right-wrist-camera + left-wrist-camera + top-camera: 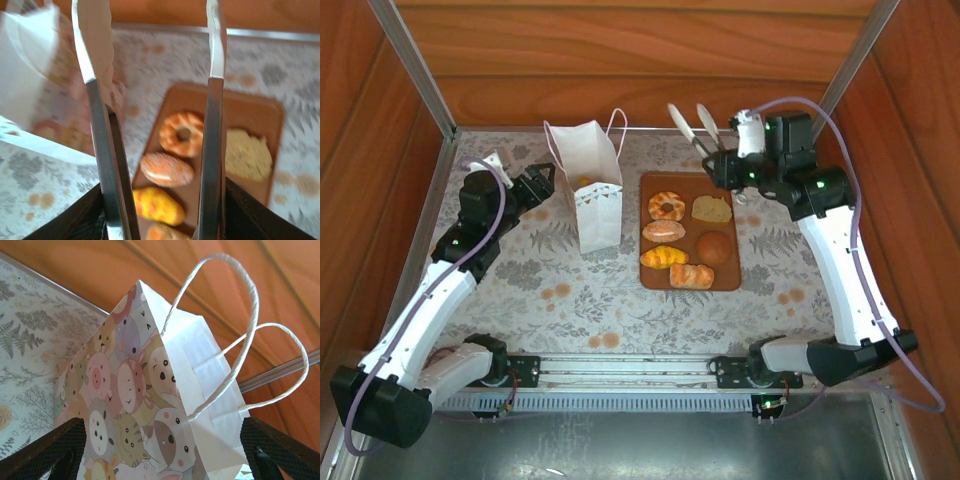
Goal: Place the fake bread into the paper bag
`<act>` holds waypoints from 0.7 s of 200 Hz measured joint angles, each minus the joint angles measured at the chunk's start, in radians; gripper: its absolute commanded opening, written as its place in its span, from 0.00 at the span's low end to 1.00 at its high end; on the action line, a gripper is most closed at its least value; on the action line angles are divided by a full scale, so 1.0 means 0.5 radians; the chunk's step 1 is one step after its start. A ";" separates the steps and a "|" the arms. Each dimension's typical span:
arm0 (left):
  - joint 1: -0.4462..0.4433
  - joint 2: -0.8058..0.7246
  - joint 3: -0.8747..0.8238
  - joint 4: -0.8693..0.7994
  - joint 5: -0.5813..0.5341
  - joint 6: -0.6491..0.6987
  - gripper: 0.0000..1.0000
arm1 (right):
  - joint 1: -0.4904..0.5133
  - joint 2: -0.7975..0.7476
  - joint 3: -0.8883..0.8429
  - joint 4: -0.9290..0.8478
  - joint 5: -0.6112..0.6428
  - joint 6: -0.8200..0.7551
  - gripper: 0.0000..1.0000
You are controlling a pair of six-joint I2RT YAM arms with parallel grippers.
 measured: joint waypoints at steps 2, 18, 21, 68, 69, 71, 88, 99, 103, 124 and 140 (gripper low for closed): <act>0.000 0.002 0.000 0.001 0.004 -0.002 0.86 | -0.009 0.000 -0.012 -0.006 0.002 -0.001 0.56; 0.000 0.027 0.001 0.021 0.031 -0.030 0.87 | -0.087 0.014 -0.127 -0.088 0.025 -0.016 0.56; 0.000 0.033 0.001 0.022 0.034 -0.034 0.87 | -0.101 0.018 -0.146 -0.104 0.030 -0.018 0.56; -0.001 0.159 0.003 0.031 0.101 -0.083 0.87 | -0.309 0.094 -0.378 -0.254 0.066 -0.060 0.55; -0.001 0.161 0.003 0.031 0.103 -0.083 0.87 | -0.317 0.096 -0.385 -0.254 0.064 -0.060 0.55; -0.001 0.165 0.004 0.031 0.105 -0.084 0.87 | -0.325 0.099 -0.394 -0.254 0.064 -0.060 0.55; -0.001 0.187 0.005 0.031 0.118 -0.087 0.87 | -0.420 0.126 -0.485 -0.250 0.052 -0.066 0.55; -0.001 0.192 0.009 0.031 0.122 -0.089 0.87 | -0.478 0.140 -0.549 -0.245 0.037 -0.066 0.54; -0.001 0.193 0.011 0.032 0.123 -0.089 0.87 | -0.502 0.146 -0.574 -0.241 0.027 -0.066 0.54; -0.001 0.194 0.016 0.043 0.124 -0.089 0.87 | -0.605 0.169 -0.678 -0.228 -0.019 -0.066 0.54; -0.001 0.194 0.016 0.046 0.124 -0.086 0.88 | -0.664 0.181 -0.737 -0.209 -0.060 -0.066 0.55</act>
